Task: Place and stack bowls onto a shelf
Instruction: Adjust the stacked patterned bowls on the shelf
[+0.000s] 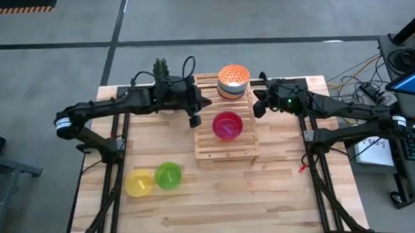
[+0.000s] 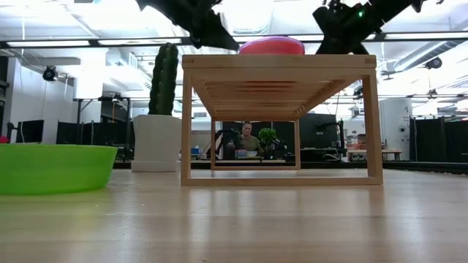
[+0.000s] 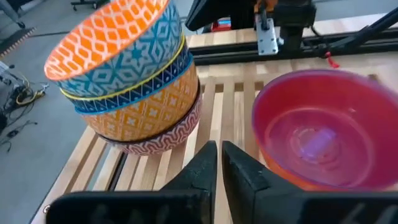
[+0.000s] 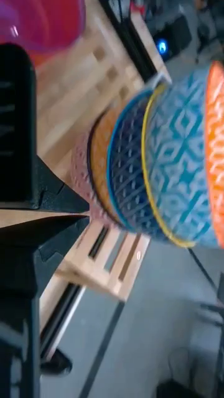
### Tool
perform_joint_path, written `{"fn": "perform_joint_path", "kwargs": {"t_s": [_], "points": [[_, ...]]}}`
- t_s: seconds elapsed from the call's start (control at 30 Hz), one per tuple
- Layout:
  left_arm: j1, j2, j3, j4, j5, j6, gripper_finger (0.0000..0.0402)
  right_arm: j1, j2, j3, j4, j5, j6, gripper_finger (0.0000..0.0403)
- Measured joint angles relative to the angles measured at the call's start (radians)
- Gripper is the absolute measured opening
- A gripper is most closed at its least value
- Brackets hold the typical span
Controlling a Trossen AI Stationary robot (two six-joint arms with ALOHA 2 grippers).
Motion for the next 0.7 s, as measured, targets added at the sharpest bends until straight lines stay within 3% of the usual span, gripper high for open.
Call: {"fn": "perform_joint_path", "kwargs": {"t_s": [0.13,0.43,0.7], "points": [[0.013,0.028,0.004,0.033,0.001,0.010,0.0011,-0.015,0.001,-0.018,0.038,0.053,-0.027,0.0008],[0.075,0.073,0.002,0.101,0.001,0.012,0.0001,-0.086,0.012,-0.027,0.115,0.048,-0.112,0.0008],[0.094,0.123,0.001,0.151,0.001,0.012,0.0000,-0.108,0.047,-0.035,0.205,-0.053,-0.145,0.0008]]}}
